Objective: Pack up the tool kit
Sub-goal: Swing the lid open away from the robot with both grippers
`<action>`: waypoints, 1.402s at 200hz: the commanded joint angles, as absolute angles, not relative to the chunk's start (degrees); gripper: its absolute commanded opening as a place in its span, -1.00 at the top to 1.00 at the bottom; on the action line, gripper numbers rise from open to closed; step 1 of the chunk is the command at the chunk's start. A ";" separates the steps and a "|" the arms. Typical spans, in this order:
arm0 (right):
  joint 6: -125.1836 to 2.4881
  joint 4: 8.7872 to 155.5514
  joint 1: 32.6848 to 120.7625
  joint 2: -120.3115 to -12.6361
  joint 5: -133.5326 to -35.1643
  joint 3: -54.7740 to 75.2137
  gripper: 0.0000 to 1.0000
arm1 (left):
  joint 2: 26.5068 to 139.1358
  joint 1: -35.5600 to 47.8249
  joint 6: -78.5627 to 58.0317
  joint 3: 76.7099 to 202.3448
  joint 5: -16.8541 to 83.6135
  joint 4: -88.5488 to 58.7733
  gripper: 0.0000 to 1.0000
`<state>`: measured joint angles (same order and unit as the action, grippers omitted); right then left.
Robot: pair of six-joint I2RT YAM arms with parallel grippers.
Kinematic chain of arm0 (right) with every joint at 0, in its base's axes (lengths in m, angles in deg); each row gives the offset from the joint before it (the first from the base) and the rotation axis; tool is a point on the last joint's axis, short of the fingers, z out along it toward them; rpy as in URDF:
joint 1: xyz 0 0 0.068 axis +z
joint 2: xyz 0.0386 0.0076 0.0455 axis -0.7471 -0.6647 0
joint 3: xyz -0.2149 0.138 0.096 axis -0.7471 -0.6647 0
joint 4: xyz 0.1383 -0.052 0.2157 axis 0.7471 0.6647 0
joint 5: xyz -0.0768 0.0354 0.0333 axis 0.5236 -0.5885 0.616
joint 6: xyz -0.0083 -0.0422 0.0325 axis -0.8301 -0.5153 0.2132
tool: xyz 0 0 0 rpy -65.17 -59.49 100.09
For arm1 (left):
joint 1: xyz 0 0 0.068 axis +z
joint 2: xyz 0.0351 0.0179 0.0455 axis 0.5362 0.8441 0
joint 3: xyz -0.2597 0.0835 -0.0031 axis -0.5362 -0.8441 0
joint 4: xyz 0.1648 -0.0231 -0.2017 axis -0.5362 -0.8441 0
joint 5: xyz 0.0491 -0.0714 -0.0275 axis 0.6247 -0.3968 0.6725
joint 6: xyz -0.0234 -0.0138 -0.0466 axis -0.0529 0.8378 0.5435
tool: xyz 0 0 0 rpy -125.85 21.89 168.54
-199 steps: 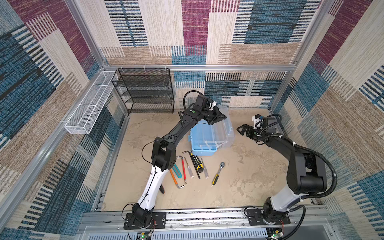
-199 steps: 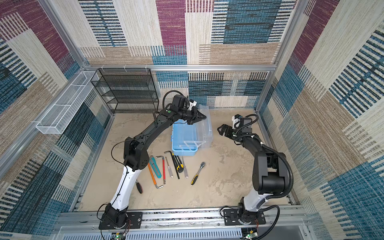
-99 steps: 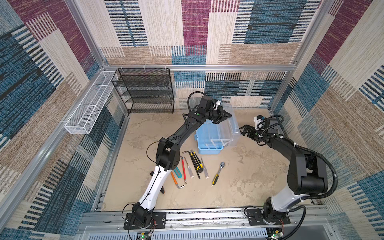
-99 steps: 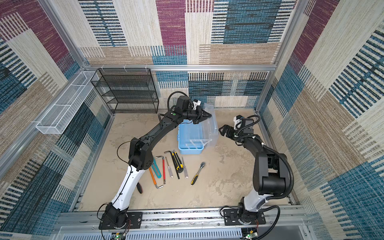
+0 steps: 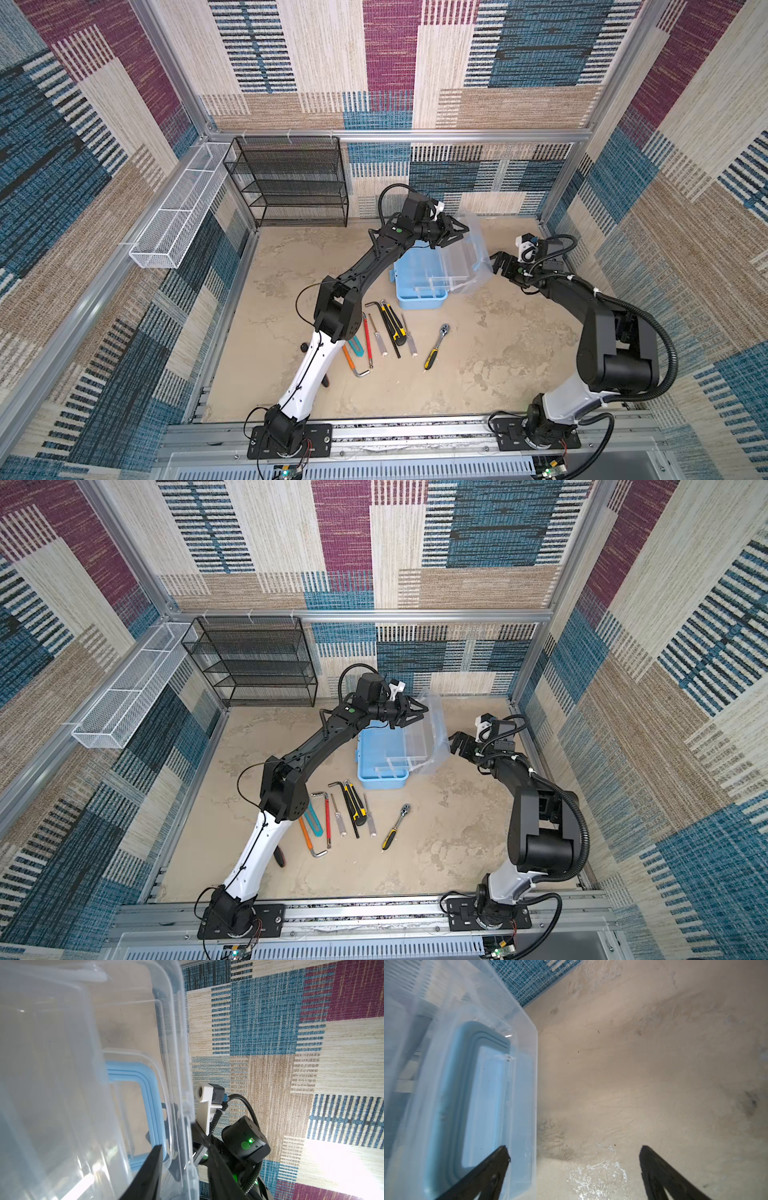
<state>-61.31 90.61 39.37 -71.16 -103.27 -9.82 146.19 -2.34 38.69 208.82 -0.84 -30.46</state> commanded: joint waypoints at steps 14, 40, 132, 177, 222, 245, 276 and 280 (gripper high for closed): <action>-61.87 89.73 38.79 -70.29 -104.89 -9.56 -1.00 | 145.18 -2.30 36.59 208.90 -0.21 -29.13 0.03; -61.86 90.44 38.20 -69.99 -102.67 -9.76 -1.00 | 143.80 -2.24 36.42 208.86 -0.12 -28.23 -0.14; -61.97 91.14 35.60 -68.96 -102.93 -10.04 -1.00 | 138.23 -0.47 33.33 202.57 0.13 -29.34 -0.17; -59.44 87.36 35.62 -68.50 -111.71 -12.70 -0.85 | 131.41 1.52 28.33 189.89 2.13 -31.67 -0.18; -56.85 84.06 35.61 -67.37 -115.85 -15.27 -0.79 | 125.49 3.55 24.41 179.46 4.33 -33.96 -0.24; -55.70 83.29 35.68 -67.43 -117.07 -15.81 -0.73 | 123.77 4.68 23.11 176.26 4.57 -34.33 -0.25; -53.30 82.08 36.01 -67.38 -117.68 -16.47 -0.66 | 122.89 6.04 20.91 174.44 4.86 -36.71 -0.27; -52.94 81.89 36.11 -67.20 -117.56 -16.62 -0.66 | 122.85 6.20 20.56 174.46 5.00 -37.31 -0.27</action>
